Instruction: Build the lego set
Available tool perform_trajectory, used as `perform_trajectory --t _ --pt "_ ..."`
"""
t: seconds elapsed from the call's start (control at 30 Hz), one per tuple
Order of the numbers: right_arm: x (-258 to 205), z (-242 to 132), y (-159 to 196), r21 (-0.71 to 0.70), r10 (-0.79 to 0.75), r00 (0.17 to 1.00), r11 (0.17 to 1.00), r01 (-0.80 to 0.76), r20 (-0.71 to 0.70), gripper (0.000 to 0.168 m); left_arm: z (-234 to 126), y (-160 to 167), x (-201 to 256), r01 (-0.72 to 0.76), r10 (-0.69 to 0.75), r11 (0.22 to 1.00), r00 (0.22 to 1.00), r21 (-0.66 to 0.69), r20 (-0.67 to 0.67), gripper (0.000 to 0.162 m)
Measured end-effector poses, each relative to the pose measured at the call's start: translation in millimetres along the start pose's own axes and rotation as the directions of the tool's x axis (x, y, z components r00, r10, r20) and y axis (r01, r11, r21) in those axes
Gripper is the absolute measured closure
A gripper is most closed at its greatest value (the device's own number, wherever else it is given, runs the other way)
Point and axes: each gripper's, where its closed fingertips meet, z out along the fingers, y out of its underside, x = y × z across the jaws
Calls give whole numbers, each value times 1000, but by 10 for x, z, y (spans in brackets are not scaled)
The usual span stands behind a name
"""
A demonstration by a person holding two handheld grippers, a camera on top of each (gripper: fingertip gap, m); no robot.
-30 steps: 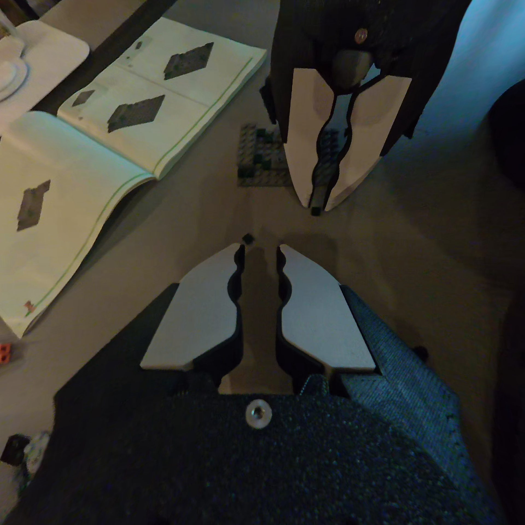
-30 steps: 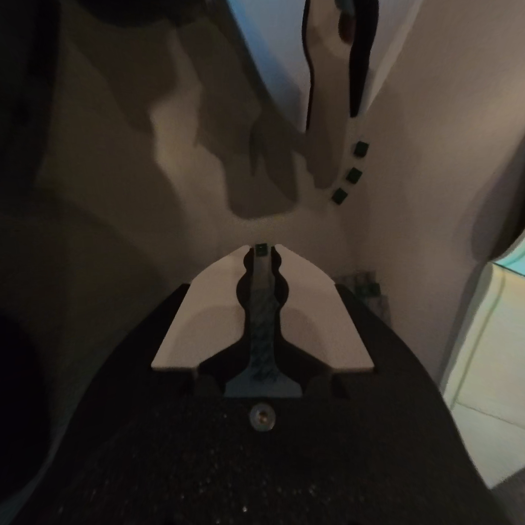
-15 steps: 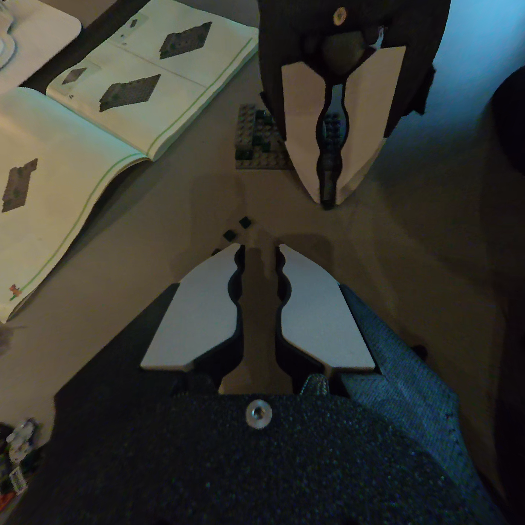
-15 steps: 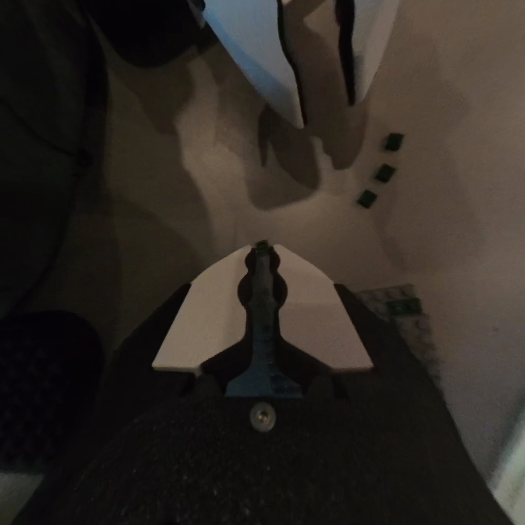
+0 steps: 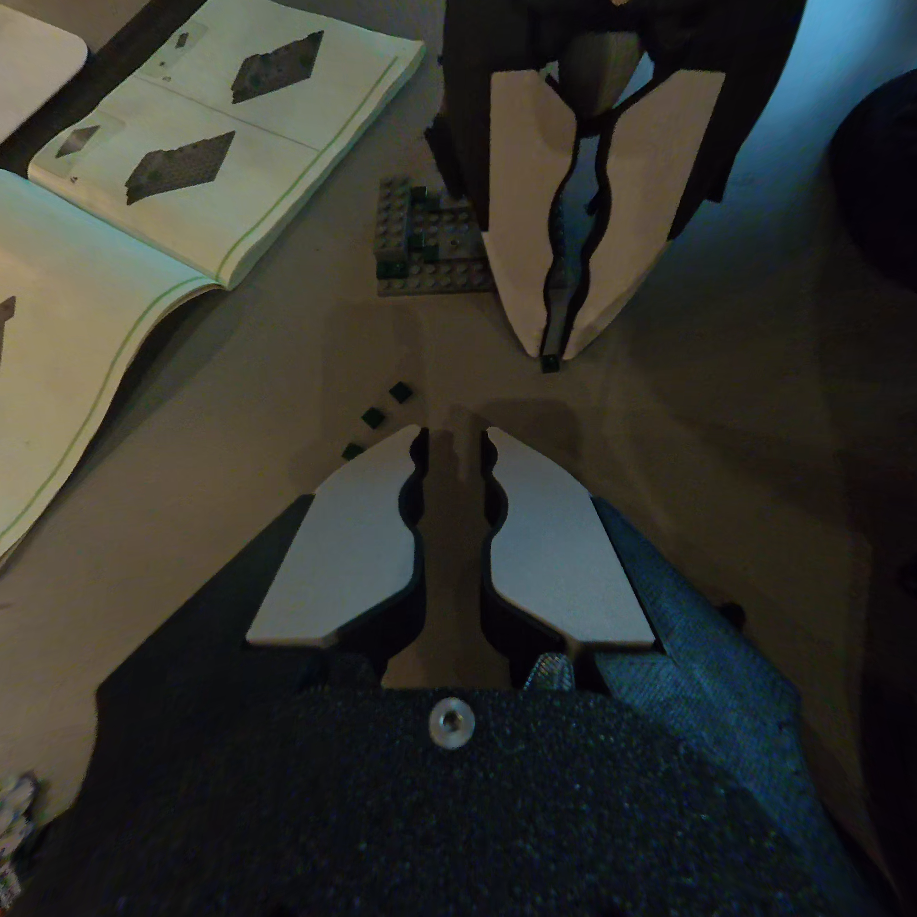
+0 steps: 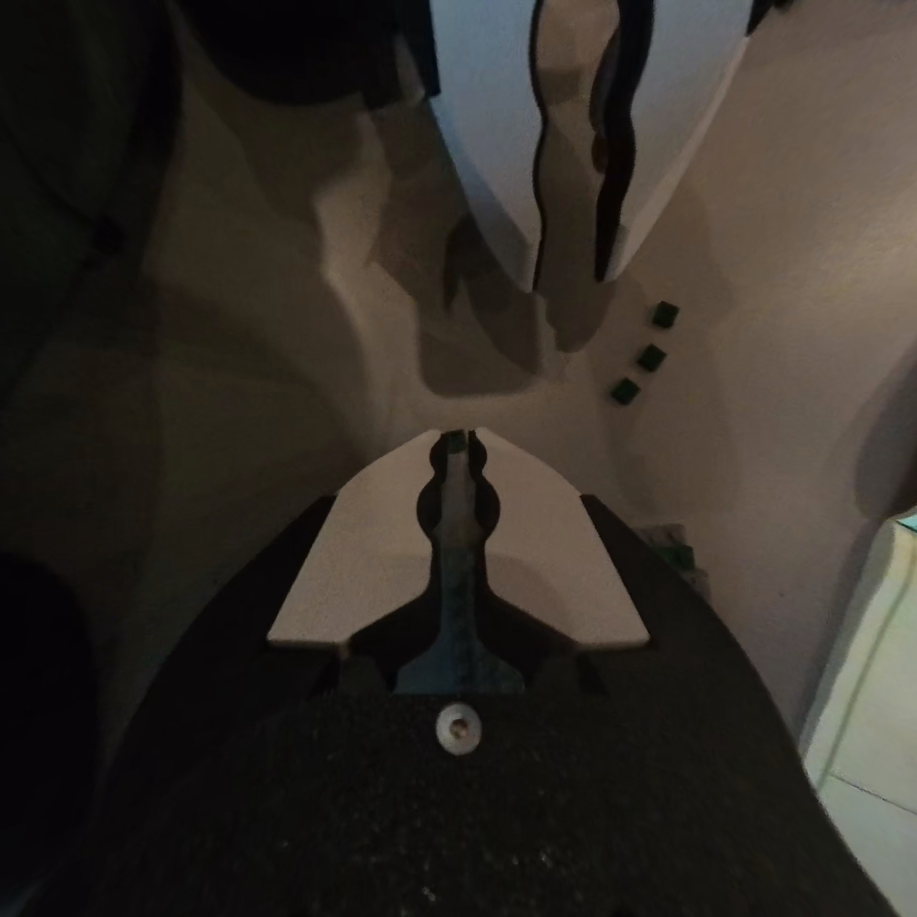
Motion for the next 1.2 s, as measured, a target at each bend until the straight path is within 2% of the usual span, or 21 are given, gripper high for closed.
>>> perform_trajectory --t 0.27,0.3,0.47,0.57,0.67,0.83,1.07,1.13,1.2 --pt "5 48 5 -19 -4 1000 1000 5 26 164 -4 -4 4 0 0 1000 1000 4 -2 142" --pt "5 40 -5 -17 11 999 1000 -10 34 168 -4 -3 5 0 0 1000 1000 3 -3 142" --pt "-3 -79 -90 7 186 970 982 -190 153 168 -12 -9 5 -1 1 1000 1000 8 -2 142" --pt "174 -122 -37 1 202 977 979 -203 68 168 -21 -13 -1 1 -1 1000 1000 11 0 143" --pt "351 -108 -17 4 188 981 982 -188 -47 160 -24 -13 -3 4 -4 1000 1000 13 0 143" --pt "459 40 16 -17 166 978 985 -169 -126 155 -21 -7 -2 5 -5 1000 1000 12 -2 143" --pt "469 82 29 -31 181 982 983 -183 -59 161 -17 1 -5 10 -10 1000 1000 13 -8 143" --pt "397 69 -22 -20 227 974 974 -227 2 161 -19 5 -10 14 -14 1000 1000 13 -8 143" --pt "275 16 -139 12 329 937 943 -333 114 161 -22 5 -11 16 -16 1000 1000 14 -9 143"
